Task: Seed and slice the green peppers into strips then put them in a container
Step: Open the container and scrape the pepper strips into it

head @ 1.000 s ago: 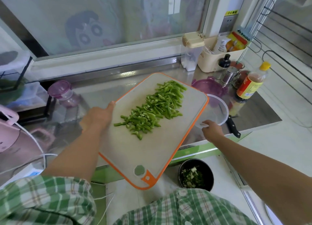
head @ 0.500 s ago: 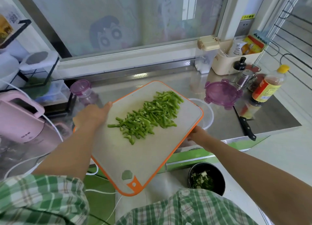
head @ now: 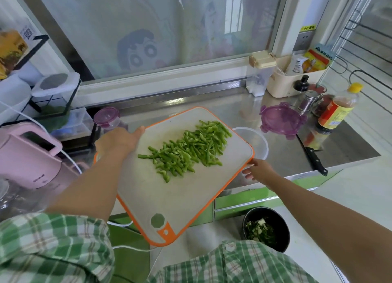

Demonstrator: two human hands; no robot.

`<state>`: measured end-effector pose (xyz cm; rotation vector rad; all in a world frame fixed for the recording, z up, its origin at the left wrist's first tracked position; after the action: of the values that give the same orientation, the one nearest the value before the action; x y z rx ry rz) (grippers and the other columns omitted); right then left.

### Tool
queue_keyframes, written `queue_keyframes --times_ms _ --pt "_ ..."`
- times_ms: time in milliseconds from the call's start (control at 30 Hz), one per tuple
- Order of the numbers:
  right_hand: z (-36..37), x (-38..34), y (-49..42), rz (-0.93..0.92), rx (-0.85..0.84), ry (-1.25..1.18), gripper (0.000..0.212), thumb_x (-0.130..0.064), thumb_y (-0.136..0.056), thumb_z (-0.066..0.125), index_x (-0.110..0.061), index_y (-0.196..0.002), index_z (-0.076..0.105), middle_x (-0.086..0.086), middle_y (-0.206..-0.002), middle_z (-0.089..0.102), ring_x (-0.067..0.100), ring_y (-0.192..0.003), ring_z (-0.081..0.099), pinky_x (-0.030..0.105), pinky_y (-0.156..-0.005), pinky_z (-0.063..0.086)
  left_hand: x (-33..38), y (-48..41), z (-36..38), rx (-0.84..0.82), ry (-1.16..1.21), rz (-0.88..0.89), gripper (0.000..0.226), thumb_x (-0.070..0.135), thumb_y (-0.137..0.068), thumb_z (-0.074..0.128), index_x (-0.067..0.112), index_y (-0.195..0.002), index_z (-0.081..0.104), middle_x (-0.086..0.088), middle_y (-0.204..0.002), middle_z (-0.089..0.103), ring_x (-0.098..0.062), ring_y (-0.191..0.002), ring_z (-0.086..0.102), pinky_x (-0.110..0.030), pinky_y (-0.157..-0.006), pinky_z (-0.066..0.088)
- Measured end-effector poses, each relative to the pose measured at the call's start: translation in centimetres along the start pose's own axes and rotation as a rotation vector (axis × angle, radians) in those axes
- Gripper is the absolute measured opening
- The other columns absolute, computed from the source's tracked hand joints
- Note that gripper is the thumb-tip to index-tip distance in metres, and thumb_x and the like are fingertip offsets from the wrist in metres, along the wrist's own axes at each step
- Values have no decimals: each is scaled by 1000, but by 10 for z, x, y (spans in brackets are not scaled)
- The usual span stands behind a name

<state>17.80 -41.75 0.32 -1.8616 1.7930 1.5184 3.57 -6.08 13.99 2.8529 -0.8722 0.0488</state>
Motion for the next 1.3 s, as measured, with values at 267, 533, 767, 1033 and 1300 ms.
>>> queue_keyframes --times_ms 267,533,767,1033,1300 --pt "-24 -19 -2 -85 453 67 20 -14 -89 50 -12 -108 55 14 -99 65 33 -92 62 35 -80 47 1 -18 -4 -50 -10 40 98 90 -67 19 26 -132 56 -3 -143 52 -32 -129 50 -43 -103 36" --pt "-22 -39 -13 -216 254 143 40 -22 -93 54 -9 -131 53 13 -130 56 30 -117 53 36 -100 39 12 -11 -14 -30 -53 62 102 89 -67 13 26 -135 56 -3 -147 48 -32 -131 48 -44 -105 35" --pt "-26 -60 -11 -417 209 212 41 -22 -92 58 -12 -132 52 9 -134 52 27 -124 48 34 -100 36 25 -11 -29 11 -119 109 91 85 -80 20 20 -129 61 -9 -136 58 -32 -122 54 -42 -99 39" --pt "-10 -97 -14 -547 -17 204 54 -41 -97 49 -28 -147 34 2 -159 18 23 -144 23 39 -115 21 45 0 -44 7 -150 84 82 76 -87 33 11 -130 57 -13 -134 58 -35 -123 52 -43 -102 37" --pt "0 -107 -23 -544 -77 233 52 -48 -97 43 -34 -147 34 2 -157 24 23 -143 23 42 -118 20 55 5 -60 17 -185 124 73 71 -92 33 13 -128 58 -9 -130 60 -31 -120 54 -39 -95 38"
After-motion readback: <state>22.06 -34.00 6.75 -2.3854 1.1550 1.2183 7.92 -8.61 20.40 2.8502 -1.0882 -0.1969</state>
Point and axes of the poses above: each hand's wrist, its own y-axis away from the middle knuckle, its own z-axis out of the palm, x = y × z, the point moved 1 cm from there along -y, towards the middle knuckle
